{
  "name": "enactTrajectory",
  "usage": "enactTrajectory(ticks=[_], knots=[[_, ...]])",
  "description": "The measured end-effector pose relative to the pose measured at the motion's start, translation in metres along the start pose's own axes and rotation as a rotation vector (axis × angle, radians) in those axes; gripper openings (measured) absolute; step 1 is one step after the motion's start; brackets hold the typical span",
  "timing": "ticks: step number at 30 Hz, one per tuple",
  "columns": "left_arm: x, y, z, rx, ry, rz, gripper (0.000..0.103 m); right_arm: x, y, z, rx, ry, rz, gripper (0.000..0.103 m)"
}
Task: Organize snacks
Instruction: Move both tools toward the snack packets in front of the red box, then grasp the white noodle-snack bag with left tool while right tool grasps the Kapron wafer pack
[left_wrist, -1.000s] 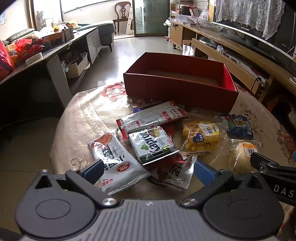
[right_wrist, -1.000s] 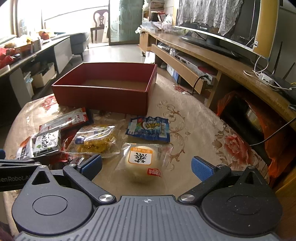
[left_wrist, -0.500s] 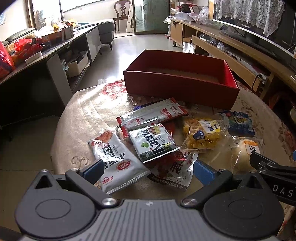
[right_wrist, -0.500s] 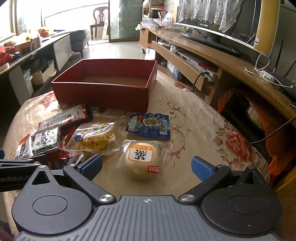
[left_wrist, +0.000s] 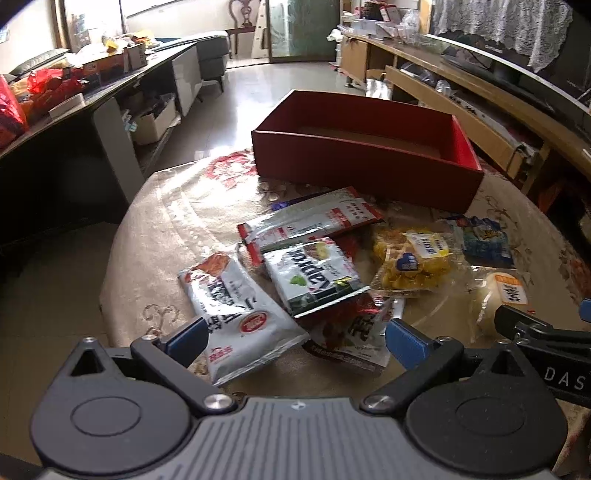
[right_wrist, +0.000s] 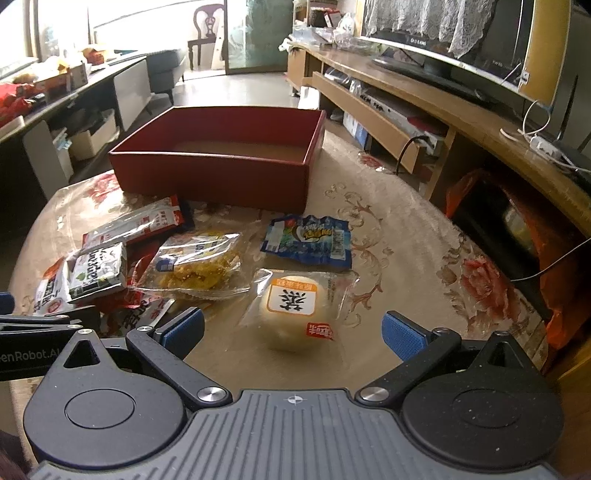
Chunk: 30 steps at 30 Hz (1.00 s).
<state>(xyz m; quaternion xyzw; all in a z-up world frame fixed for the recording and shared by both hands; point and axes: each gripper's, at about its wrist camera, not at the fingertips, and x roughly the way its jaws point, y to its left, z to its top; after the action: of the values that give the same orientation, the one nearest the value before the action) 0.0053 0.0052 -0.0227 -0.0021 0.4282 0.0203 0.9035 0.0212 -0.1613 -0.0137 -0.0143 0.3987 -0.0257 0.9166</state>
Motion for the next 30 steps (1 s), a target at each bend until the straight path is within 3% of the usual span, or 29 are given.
enactTrajectory(ticks=[9,13,18,22,25,30], knots=[[0.009,0.011,0.006,-0.027,0.031,0.006,0.1,0.011,0.013,0.007,-0.028,0.024,0.014,0.103],[0.009,0.022,0.022,-0.043,0.033,-0.054,0.101,0.015,0.017,0.015,-0.042,0.04,0.028,0.103],[0.017,0.023,0.044,0.054,0.026,-0.085,0.101,0.01,0.01,0.027,-0.012,0.028,0.072,0.103],[0.031,0.022,0.05,0.124,0.064,-0.083,0.101,0.011,0.01,0.026,-0.018,0.04,0.083,0.103],[0.038,0.038,0.043,0.043,0.111,-0.077,0.101,0.015,0.013,0.027,-0.025,0.06,0.1,0.103],[0.05,0.071,0.033,-0.176,0.171,-0.051,0.101,0.012,0.028,0.034,-0.067,0.052,0.136,0.103]])
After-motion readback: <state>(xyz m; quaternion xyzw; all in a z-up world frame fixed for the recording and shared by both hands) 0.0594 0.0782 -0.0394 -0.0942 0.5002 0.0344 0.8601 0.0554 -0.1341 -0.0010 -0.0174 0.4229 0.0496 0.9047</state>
